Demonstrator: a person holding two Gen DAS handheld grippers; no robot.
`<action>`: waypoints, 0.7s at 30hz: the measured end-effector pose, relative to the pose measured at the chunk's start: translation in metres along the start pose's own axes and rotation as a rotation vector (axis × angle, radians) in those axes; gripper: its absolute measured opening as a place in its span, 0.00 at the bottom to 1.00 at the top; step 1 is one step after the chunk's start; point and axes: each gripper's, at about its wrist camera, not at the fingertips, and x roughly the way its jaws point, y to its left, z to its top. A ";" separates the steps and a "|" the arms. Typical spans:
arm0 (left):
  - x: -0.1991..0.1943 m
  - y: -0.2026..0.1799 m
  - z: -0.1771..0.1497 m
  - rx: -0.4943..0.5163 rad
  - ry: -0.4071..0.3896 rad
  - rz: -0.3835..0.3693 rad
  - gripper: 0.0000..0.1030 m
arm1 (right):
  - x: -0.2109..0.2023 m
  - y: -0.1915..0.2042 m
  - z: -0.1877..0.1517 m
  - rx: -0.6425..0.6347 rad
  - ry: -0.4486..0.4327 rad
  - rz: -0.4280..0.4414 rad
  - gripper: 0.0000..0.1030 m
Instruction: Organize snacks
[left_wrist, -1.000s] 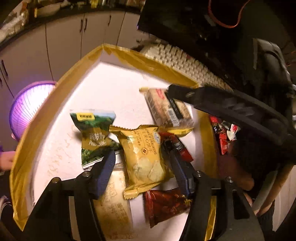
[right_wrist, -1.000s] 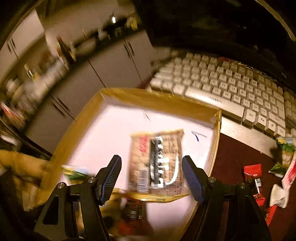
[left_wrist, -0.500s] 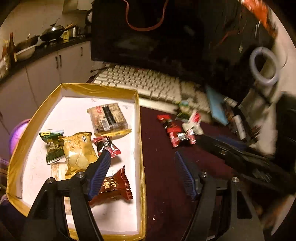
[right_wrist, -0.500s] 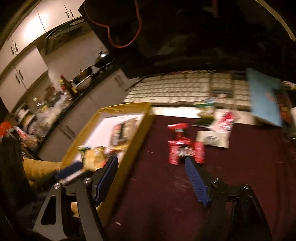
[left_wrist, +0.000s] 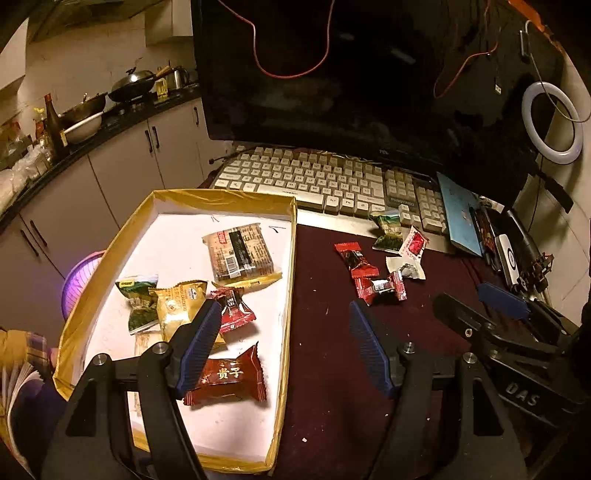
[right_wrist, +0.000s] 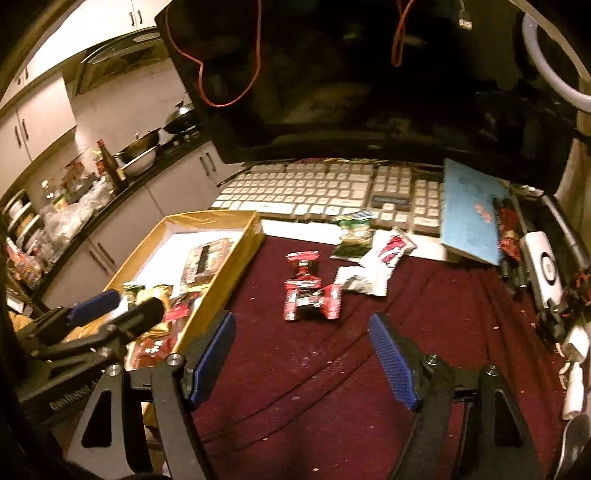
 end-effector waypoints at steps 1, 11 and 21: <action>-0.003 -0.002 0.000 0.012 -0.010 0.014 0.69 | 0.000 -0.001 0.000 0.000 -0.001 -0.017 0.74; -0.021 -0.012 -0.003 0.041 -0.053 0.057 0.69 | -0.008 -0.001 -0.001 -0.019 -0.005 -0.036 0.74; 0.034 -0.006 -0.019 -0.050 0.142 -0.185 0.75 | 0.034 -0.066 0.013 0.146 0.134 -0.013 0.66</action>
